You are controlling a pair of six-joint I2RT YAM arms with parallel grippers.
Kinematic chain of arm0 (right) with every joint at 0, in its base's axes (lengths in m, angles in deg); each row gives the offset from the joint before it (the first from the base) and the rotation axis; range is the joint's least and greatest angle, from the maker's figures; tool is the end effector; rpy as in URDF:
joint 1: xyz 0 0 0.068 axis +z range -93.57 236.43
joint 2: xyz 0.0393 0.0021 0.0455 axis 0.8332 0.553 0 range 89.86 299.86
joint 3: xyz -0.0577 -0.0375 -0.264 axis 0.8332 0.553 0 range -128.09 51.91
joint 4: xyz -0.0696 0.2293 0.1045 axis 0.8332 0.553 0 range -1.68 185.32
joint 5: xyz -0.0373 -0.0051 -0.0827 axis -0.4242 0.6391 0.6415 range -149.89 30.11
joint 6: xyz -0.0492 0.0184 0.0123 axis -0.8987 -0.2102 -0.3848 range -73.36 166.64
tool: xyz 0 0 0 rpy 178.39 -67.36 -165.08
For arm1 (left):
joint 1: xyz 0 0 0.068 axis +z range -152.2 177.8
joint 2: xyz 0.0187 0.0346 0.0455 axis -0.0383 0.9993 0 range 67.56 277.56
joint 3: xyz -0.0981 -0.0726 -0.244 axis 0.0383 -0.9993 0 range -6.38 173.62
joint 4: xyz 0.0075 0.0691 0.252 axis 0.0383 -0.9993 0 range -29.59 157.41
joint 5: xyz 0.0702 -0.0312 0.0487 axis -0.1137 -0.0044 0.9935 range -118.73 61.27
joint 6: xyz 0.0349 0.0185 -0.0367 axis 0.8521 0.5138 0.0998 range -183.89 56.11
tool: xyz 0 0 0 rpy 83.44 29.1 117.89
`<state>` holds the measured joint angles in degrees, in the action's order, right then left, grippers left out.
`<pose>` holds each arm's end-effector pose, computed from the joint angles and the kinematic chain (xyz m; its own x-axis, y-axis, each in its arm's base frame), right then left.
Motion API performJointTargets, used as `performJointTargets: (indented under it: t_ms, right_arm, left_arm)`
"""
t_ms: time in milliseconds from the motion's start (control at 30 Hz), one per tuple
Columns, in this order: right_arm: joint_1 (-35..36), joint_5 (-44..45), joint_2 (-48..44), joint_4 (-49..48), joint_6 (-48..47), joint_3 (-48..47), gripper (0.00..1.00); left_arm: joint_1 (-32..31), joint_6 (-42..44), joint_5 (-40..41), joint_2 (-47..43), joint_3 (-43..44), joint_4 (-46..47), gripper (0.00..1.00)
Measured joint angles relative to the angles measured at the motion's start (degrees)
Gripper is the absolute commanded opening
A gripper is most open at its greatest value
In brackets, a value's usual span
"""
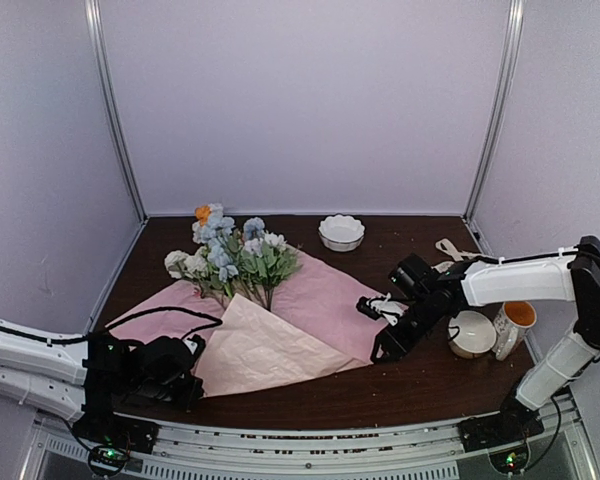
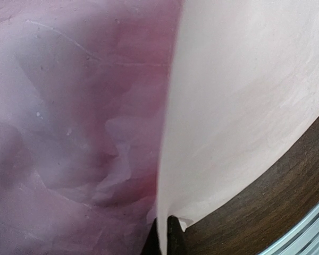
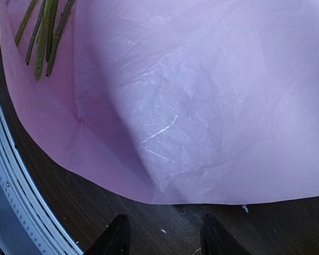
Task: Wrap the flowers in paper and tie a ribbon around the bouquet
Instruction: Press the fold line of the 1/4-folded wrapping paper.
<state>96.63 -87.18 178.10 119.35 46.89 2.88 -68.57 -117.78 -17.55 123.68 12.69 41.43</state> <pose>0.1997 0.1902 0.1696 -0.7217 -0.6050 -0.3362 -0.6890 0.5814 0.4328 0.0680 -0.1383 0.1359 -0.9081 0.0985 -0.4070 0.2204 0.9389 -0.2645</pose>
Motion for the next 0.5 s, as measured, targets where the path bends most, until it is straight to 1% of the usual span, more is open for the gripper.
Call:
performJointTargets:
  t_ms: [67,133,400,467,500]
  right_arm:
    - [0.9,-0.2,0.0,-0.5,-0.1,0.6,0.57]
    - [1.7,-0.8,0.3,-1.2,-0.2,0.5,0.59]
    - [3.9,-2.4,4.2,-2.2,-2.6,-2.1,0.58]
    - [4.6,-2.4,5.3,-2.2,-2.8,-2.7,0.55]
    - [4.9,-2.4,5.9,-2.1,-2.9,-3.1,0.48]
  left_arm:
    - [0.0,0.4,0.0,0.6,0.3,-0.3,0.00]
    - [0.0,0.6,0.0,0.6,0.4,-0.3,0.00]
    - [0.0,0.8,0.9,-0.4,0.5,-2.1,0.00]
    - [0.0,0.8,1.1,-1.0,0.5,-2.7,0.00]
    - [0.0,0.8,1.1,-1.3,0.5,-2.9,0.00]
